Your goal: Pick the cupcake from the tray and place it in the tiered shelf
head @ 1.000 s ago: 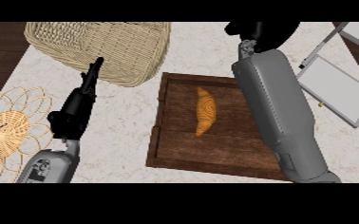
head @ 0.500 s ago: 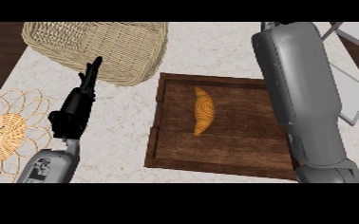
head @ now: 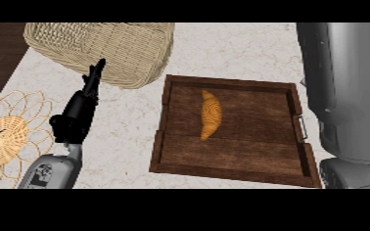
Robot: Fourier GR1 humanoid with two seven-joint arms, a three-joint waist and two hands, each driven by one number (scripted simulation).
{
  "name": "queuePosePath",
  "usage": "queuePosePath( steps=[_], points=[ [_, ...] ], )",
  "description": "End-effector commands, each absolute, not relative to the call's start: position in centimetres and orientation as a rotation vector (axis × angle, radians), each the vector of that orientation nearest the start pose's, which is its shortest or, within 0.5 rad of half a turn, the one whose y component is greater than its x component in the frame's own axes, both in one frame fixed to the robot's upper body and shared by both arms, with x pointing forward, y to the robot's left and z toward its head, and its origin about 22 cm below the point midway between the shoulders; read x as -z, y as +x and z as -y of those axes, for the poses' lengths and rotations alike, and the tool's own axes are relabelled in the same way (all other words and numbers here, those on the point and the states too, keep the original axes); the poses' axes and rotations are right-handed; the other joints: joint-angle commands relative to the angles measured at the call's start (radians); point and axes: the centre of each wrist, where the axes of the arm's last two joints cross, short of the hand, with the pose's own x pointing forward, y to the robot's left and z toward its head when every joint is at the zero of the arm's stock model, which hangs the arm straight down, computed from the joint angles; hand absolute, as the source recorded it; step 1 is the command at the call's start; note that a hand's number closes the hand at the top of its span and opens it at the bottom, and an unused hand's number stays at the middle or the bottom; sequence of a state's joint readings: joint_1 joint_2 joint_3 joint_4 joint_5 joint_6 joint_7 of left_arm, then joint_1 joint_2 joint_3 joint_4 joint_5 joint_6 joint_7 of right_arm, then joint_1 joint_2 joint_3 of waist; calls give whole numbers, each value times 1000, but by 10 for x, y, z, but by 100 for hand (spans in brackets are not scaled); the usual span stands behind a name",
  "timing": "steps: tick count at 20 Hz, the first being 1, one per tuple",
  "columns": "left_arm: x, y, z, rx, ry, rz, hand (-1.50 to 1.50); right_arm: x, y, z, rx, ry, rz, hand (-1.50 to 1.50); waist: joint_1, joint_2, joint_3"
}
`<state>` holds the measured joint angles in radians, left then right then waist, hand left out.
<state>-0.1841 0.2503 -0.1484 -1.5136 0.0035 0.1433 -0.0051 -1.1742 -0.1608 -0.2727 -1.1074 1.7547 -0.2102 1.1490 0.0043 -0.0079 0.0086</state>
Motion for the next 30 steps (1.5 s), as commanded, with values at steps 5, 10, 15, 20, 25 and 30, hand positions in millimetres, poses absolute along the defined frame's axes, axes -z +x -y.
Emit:
queuePosePath(
  steps=[5,10,15,20,25,30],
  points=[
    [-15,279,-222,264,106,1562,0,-322,416,200,385,-1865,939,150,-5,9,-9],
    [-24,286,-209,258,116,1592,0,-327,419,224,326,-1927,920,150,-5,11,-9],
    [-8,277,-239,266,108,1578,0,-314,422,252,273,-1997,875,150,-2,12,-9],
    [-21,274,-229,269,99,1580,0,-291,431,292,269,-2064,810,150,14,16,-9],
    [-17,280,-230,271,96,1579,0,-278,425,329,160,-2090,886,150,1,14,-8],
    [-26,288,-222,258,112,1603,0,-281,425,325,472,-1986,1107,150,3,21,-5]
  ],
)
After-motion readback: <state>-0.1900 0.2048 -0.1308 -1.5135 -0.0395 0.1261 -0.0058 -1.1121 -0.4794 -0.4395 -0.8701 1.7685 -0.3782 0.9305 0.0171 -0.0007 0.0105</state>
